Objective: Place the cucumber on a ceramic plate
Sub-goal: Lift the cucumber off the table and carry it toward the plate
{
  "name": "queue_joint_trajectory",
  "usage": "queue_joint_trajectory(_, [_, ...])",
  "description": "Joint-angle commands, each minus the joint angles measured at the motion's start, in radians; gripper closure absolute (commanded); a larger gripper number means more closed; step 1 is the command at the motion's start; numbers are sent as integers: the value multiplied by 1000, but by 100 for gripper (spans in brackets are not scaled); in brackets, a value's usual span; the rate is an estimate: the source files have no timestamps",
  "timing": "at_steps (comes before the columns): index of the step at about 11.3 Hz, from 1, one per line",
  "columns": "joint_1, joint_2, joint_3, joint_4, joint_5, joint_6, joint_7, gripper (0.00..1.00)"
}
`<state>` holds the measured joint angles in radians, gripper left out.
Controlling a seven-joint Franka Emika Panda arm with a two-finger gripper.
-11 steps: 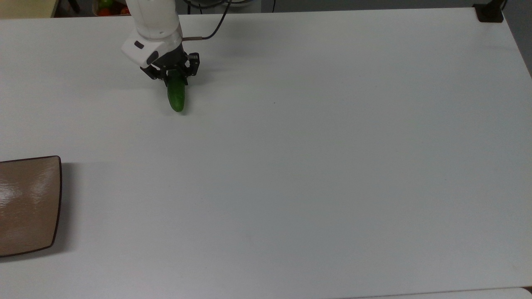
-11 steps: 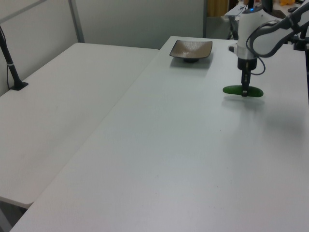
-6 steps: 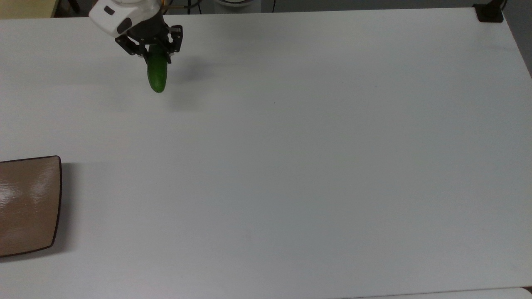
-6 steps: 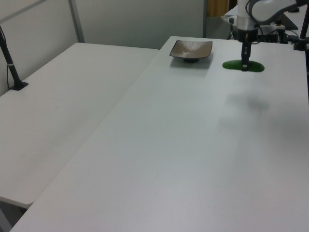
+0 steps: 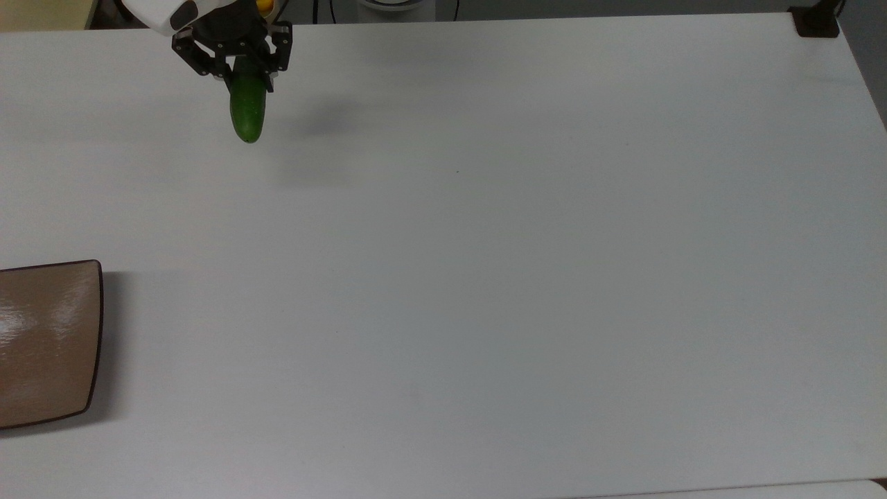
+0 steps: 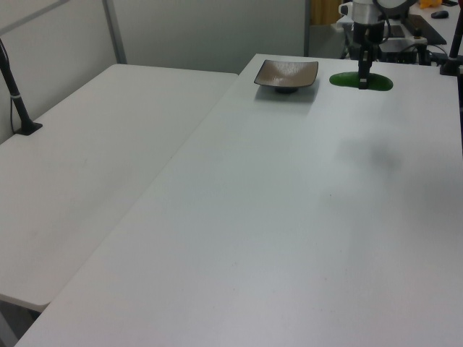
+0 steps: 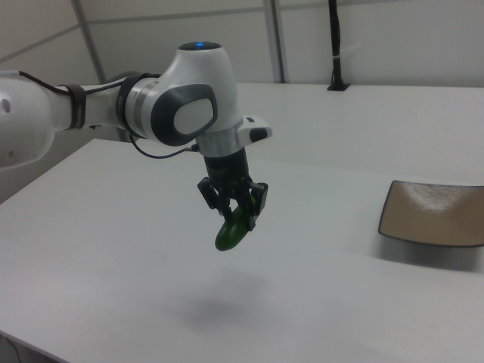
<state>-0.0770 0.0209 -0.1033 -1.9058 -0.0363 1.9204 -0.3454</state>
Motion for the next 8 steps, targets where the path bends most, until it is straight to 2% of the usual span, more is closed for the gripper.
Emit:
queue_joint_trajectory(1, [-38,85,-6,121,32,-15,-23,89])
queue_joint_trajectory(5, [-116,221,-6,247,49,124,-112,89])
queue_joint_trajectory(8, [-170,345,-1,364,52,210,-124,89])
